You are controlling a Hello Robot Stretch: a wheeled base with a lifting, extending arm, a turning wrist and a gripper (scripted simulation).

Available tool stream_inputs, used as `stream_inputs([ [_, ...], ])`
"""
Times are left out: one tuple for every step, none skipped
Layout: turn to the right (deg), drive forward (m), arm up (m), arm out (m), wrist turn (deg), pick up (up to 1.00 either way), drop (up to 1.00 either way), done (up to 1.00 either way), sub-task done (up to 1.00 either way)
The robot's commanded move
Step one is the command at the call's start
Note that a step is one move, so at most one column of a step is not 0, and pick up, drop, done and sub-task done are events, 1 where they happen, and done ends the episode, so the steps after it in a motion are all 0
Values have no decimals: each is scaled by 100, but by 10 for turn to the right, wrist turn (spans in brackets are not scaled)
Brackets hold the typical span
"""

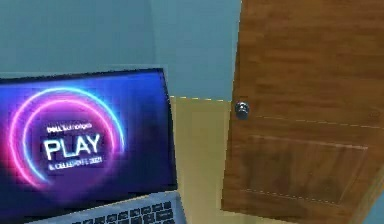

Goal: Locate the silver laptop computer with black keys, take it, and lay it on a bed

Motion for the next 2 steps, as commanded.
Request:
stream_inputs([
  [0,80,0,0,0,0,0,0,0],
  [30,0,0,0,0,0,0,0,0],
])
